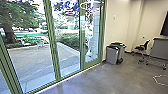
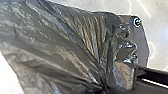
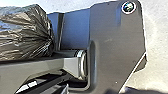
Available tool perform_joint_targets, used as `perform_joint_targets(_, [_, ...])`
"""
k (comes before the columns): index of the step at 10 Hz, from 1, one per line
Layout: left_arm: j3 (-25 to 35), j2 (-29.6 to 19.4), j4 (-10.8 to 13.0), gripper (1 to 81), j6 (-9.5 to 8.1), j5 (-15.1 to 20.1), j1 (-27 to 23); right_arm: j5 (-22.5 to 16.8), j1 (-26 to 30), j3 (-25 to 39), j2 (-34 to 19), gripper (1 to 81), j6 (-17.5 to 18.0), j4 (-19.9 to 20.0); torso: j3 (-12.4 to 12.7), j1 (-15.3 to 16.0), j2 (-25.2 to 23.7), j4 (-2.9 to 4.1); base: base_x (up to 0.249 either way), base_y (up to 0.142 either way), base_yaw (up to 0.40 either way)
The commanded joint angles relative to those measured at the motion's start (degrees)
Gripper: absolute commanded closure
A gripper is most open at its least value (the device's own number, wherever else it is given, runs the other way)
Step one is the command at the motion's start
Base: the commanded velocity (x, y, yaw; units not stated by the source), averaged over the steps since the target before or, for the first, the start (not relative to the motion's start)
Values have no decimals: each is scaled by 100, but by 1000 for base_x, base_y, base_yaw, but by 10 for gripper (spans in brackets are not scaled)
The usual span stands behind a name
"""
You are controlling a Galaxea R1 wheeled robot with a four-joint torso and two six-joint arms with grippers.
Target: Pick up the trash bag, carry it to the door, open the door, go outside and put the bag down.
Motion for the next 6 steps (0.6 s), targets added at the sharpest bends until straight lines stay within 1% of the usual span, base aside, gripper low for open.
perform_joint_targets(1, [22, 15, 13, 811, 1, 369, -397, -380, 329, 11, 4, 10, -27, -17, 0, 0, 0, 0, 155, -76, 0])
perform_joint_targets(6, [13, 6, 13, 811, 1, 369, -397, -372, 329, 11, 5, 10, -27, -17, 0, 0, 0, 0, 157, -76, 0])
